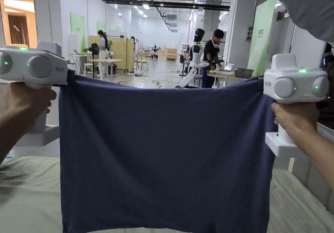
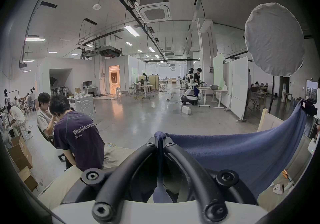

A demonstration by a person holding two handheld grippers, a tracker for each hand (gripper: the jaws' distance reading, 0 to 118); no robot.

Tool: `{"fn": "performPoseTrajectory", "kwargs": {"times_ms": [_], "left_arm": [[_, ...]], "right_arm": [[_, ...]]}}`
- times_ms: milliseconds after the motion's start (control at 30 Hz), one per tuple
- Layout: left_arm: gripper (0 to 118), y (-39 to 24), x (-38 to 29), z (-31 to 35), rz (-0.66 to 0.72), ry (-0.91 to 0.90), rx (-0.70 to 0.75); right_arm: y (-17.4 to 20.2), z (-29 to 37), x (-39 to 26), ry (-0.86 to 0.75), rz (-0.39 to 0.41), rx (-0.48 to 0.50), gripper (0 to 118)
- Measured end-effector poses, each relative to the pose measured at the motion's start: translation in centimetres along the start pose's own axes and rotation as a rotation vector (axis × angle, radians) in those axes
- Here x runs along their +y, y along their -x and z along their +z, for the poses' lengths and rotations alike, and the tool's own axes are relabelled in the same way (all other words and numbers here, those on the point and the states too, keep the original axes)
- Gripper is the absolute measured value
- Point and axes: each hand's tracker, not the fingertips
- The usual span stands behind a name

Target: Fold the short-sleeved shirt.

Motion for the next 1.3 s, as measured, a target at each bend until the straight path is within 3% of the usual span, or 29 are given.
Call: {"fn": "performPoseTrajectory", "kwargs": {"times_ms": [267,533,1000,1300], "left_arm": [[5,0.2,-2.2,2.5,0.003,0.007,-0.007],[5,1.1,-9.3,5.8,0.008,0.05,-0.035],[5,3.8,-22.3,19.0,0.062,0.083,-0.085],[5,5.4,-31.7,26.5,0.068,0.175,-0.083]], "right_arm": [[-0.1,2.5,-2.3,-0.002,0.016,0.013,3],[-0.5,8.2,-8.4,0.052,0.038,0.047,3],[-2.1,21.9,-17.9,0.116,0.058,0.089,3],[-1.8,31.7,-25.5,0.232,0.13,0.126,3]]}}
